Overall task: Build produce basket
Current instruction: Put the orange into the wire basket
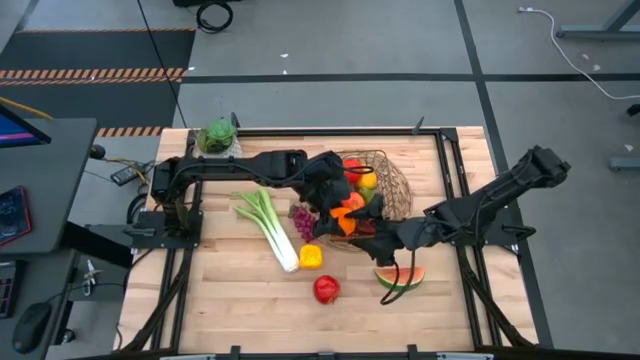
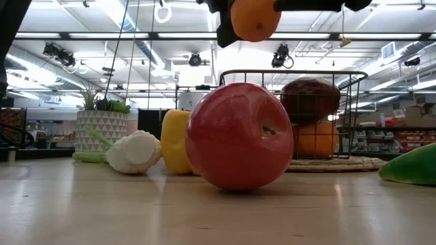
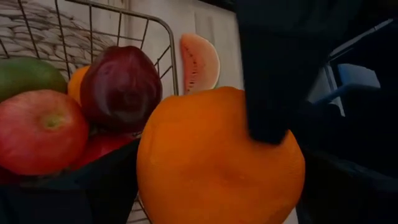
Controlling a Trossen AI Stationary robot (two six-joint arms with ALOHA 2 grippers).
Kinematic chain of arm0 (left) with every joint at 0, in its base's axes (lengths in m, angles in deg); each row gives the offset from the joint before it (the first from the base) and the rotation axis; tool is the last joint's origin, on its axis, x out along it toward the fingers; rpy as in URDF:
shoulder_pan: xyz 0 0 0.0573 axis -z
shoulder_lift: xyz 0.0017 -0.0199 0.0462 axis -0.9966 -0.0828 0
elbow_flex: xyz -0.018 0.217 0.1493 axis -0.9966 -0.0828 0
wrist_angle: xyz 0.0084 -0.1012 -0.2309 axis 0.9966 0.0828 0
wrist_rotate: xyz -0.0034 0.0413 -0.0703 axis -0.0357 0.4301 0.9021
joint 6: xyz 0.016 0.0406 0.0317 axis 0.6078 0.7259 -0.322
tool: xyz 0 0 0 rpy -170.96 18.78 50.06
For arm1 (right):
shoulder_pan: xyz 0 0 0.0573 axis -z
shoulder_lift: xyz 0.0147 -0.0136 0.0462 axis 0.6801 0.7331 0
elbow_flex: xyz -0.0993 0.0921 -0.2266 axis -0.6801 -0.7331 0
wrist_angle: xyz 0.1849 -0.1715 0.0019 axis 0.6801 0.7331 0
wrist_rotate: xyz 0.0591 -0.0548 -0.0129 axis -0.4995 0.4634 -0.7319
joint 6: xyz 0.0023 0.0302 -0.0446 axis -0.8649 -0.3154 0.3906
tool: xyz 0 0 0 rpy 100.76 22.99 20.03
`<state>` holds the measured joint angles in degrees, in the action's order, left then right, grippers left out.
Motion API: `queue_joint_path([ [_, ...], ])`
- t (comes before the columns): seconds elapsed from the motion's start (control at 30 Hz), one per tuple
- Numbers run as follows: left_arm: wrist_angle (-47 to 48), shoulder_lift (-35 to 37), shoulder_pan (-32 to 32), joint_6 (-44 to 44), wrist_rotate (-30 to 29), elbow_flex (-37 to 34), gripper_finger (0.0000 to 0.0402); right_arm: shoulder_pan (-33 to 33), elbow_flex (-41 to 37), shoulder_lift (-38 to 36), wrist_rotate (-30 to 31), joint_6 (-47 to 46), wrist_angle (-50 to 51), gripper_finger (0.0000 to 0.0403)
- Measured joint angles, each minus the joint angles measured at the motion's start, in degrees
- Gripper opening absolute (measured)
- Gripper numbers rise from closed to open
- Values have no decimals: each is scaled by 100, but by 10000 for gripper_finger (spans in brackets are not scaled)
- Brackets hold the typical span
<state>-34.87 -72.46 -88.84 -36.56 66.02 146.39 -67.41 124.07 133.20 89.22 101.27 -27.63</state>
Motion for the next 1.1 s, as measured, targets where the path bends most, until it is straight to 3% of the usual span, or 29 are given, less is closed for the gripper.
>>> queue_joint_path([
  [0.43, -295, 4, 0, 150, -24, 2, 373, 486, -6, 228, -235, 240, -263, 359],
  [1.1, -451, 4, -2, 148, -220, 0, 373, 465, -2, 278, -252, 286, -349, 297],
])
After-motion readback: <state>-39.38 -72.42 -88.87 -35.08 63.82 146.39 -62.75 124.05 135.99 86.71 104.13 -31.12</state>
